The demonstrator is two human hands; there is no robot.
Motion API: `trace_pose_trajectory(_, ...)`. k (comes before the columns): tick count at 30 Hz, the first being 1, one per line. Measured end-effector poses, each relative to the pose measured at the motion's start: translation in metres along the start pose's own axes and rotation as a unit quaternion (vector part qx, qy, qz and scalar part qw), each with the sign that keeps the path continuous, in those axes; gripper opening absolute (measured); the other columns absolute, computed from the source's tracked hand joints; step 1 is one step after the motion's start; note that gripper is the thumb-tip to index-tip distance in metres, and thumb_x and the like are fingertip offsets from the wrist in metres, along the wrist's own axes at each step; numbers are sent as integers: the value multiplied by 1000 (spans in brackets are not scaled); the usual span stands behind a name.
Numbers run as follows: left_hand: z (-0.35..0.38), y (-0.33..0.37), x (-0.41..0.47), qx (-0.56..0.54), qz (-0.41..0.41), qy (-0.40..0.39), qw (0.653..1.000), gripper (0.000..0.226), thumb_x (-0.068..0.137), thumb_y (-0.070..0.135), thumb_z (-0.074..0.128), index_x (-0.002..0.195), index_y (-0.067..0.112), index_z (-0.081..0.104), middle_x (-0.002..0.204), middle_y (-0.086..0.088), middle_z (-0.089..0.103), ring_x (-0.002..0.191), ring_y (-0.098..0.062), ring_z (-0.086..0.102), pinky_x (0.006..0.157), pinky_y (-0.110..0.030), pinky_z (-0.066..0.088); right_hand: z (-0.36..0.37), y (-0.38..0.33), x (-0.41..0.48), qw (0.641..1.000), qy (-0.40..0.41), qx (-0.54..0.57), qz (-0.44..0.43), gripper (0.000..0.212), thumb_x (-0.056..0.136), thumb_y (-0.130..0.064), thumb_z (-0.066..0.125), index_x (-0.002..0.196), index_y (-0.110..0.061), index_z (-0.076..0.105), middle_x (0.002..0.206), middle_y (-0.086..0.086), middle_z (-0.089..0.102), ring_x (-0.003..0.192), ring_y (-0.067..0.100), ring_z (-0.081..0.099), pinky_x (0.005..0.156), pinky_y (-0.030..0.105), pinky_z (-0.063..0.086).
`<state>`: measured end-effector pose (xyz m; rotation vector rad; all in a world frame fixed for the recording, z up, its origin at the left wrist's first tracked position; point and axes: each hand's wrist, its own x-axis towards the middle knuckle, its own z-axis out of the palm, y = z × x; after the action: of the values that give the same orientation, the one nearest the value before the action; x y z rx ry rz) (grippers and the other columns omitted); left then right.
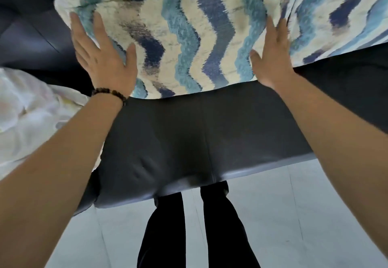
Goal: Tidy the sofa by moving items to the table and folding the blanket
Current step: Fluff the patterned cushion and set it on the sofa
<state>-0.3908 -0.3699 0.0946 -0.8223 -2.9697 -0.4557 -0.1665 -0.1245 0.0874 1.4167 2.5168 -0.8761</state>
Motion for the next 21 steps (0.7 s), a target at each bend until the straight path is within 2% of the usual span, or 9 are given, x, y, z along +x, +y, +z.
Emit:
trace_pose_trajectory(2, 21, 0, -30, -52, 5, -15, 999, 89, 92, 62, 48, 155, 8, 17, 158, -28, 8, 147, -40, 14, 115, -45, 18, 32, 12, -22, 992, -26, 98, 79, 85, 100, -26, 54, 158, -23, -8, 164, 15, -15, 152, 31, -4, 120, 41, 11)
trace_pose_trajectory(4, 46, -4, -50, -161, -75, -41, 983, 107, 82, 61, 67, 154, 7, 10, 158, -25, 4, 148, -33, 10, 116, -38, 17, 62, 22, -30, 944, -68, 246, 207, 96, 97, -33, 60, 156, -27, -15, 165, 9, -2, 148, 28, 20, 119, 39, 20)
trace_pose_trajectory(6, 69, -13, -51, -271, -232, -76, 931, 128, 68, 64, 77, 155, 12, -1, 160, -17, -1, 149, -24, 9, 119, -37, 16, 86, 29, -25, 862, -94, 388, 311, 99, 95, -42, 61, 156, -29, -16, 159, 3, 24, 115, 21, 55, 114, 44, 37)
trace_pose_trajectory(8, 90, -27, -40, -297, -333, -108, 888, 144, 55, 74, 77, 155, 18, -9, 162, -10, -2, 149, -22, 10, 121, -44, 16, 100, 34, -12, 816, -88, 458, 343, 92, 96, -46, 58, 158, -27, -8, 135, -1, 44, 88, 11, 60, 106, 43, 48)
trace_pose_trajectory(10, 107, -43, -25, -295, -340, -133, 883, 151, 49, 80, 76, 154, 19, -13, 163, -7, 0, 150, -20, 9, 122, -43, 14, 112, 42, 7, 786, -51, 510, 344, 86, 97, -47, 57, 158, -28, -1, 129, 1, 46, 95, 14, 62, 101, 43, 52)
trace_pose_trajectory(12, 119, -54, -15, -322, -305, -160, 882, 144, 57, 74, 77, 155, 16, -11, 159, 1, 17, 145, -11, 21, 118, -25, 20, 122, 44, 22, 759, -28, 554, 341, 85, 95, -46, 60, 157, -30, 5, 137, 4, 44, 113, 22, 59, 94, 44, 56)
trace_pose_trajectory(15, 126, -54, -15, -296, -255, -160, 906, 100, 79, 59, 70, 151, 8, 22, 133, 13, 42, 123, 1, 40, 82, 11, 21, 136, 42, 30, 753, 5, 573, 325, 72, 94, -44, 63, 151, -33, 20, 134, -5, 50, 113, 21, 62, 84, 41, 61)
trace_pose_trajectory(18, 125, -52, -36, -291, -274, -99, 911, 74, 83, 53, 69, 140, 14, 43, 118, 18, 47, 112, 5, 45, 74, 13, 24, 149, 37, 28, 748, 86, 572, 325, 63, 93, -38, 66, 145, -31, 33, 135, -3, 55, 111, 18, 65, 75, 37, 62)
trace_pose_trajectory(21, 134, -65, -51, -296, -308, -83, 900, 67, 77, 65, 69, 125, 18, 62, 112, 15, 65, 107, -1, 61, 79, 0, 41, 153, 34, 28, 805, 143, 477, 324, 56, 91, -42, 65, 141, -27, 42, 124, -6, 59, 109, 18, 63, 85, 42, 60)
